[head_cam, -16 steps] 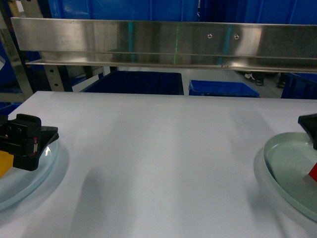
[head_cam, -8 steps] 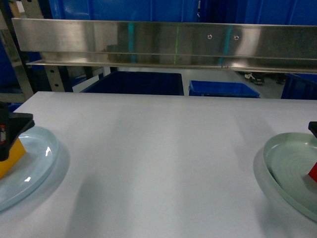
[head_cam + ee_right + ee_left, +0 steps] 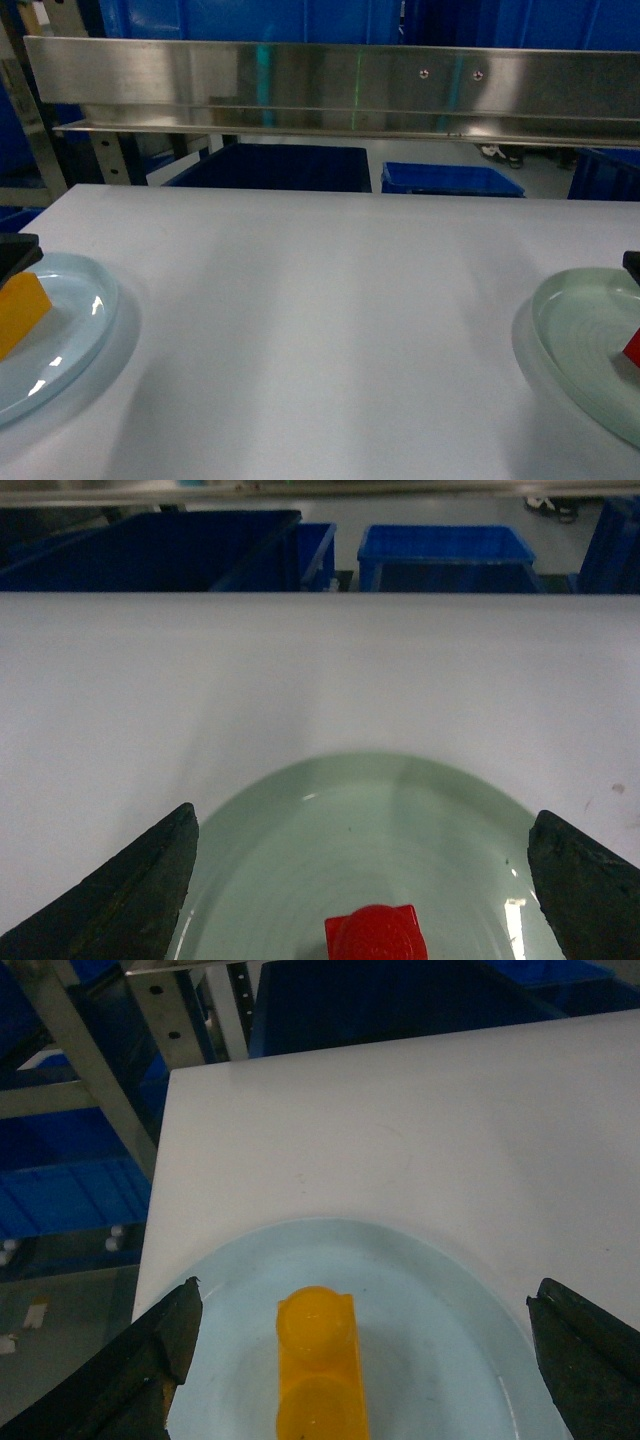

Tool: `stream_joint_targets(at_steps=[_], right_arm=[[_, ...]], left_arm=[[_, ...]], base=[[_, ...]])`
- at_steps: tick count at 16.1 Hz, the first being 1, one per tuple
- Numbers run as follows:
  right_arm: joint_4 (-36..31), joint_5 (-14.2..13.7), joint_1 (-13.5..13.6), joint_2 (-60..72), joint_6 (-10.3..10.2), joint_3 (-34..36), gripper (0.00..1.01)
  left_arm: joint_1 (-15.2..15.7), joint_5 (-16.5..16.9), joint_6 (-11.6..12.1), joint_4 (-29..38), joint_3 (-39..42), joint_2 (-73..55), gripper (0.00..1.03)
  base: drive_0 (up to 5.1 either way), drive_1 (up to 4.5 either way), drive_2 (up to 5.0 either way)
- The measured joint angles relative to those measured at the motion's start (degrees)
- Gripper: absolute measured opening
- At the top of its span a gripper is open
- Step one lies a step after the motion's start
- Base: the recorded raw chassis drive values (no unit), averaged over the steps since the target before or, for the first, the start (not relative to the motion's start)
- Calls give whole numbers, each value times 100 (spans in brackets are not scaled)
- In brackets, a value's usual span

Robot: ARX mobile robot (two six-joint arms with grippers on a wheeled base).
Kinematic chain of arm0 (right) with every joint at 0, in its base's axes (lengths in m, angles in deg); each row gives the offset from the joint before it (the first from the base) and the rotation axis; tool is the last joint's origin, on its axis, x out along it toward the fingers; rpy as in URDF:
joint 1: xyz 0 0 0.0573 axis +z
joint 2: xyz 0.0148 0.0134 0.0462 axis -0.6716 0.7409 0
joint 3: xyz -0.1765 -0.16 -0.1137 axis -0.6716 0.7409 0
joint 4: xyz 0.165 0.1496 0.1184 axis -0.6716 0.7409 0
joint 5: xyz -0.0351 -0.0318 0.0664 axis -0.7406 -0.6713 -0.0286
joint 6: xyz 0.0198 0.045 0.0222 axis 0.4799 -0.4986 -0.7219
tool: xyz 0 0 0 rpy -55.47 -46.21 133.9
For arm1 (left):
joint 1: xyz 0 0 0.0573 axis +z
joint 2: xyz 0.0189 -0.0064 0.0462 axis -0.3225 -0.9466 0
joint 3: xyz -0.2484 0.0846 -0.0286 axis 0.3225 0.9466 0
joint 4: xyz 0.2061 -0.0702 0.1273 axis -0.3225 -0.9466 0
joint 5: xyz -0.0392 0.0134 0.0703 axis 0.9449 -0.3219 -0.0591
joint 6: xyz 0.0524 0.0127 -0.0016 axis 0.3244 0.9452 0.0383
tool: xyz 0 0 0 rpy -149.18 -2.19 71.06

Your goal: Sort and place red and yellow blocks in left bins

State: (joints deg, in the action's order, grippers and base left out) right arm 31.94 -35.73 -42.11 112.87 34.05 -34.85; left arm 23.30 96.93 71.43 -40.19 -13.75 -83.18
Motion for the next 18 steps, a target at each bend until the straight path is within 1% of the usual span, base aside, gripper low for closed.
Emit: stream_joint_targets(at_steps=[2, 3, 6, 11, 12, 13, 14, 15, 16, 17, 18], right_arm=[[103, -57, -7, -540, 31, 9, 98], [39, -70, -7, -704, 50, 9, 98], [85, -74, -7, -671, 94, 9, 98], [98, -70, -9, -673, 94, 9, 98], [310, 90, -31, -586, 44, -59, 98], [634, 393, -127, -219, -146, -319, 98], [785, 584, -184, 177, -354, -568, 98], [549, 435, -155, 592, -350, -750, 98], [516, 391, -151, 802, -275, -894, 98], [538, 407, -149, 949, -201, -1034, 98], [566, 439, -151, 1038, -192, -1104, 98]], left_arm=[[-28, 17, 4, 0, 0, 9, 98], [-26, 15, 4, 2, 0, 9, 98], [-26, 13, 4, 0, 0, 11, 98], [-26, 13, 4, 0, 0, 11, 98], [-26, 13, 4, 0, 0, 11, 98], [-26, 13, 4, -2, 0, 11, 98], [-26, 17, 11, 2, 0, 11, 98], [-26, 13, 13, 2, 0, 11, 98], [-26, 13, 13, -2, 0, 11, 98], [-26, 13, 15, 2, 0, 11, 98], [-26, 13, 15, 2, 0, 11, 98]], base=[[0, 0, 0], [0, 0, 0], [0, 0, 0], [0, 0, 0], [0, 0, 0], [0, 0, 0], [0, 0, 0], [0, 0, 0], [0, 0, 0], [0, 0, 0], [0, 0, 0]])
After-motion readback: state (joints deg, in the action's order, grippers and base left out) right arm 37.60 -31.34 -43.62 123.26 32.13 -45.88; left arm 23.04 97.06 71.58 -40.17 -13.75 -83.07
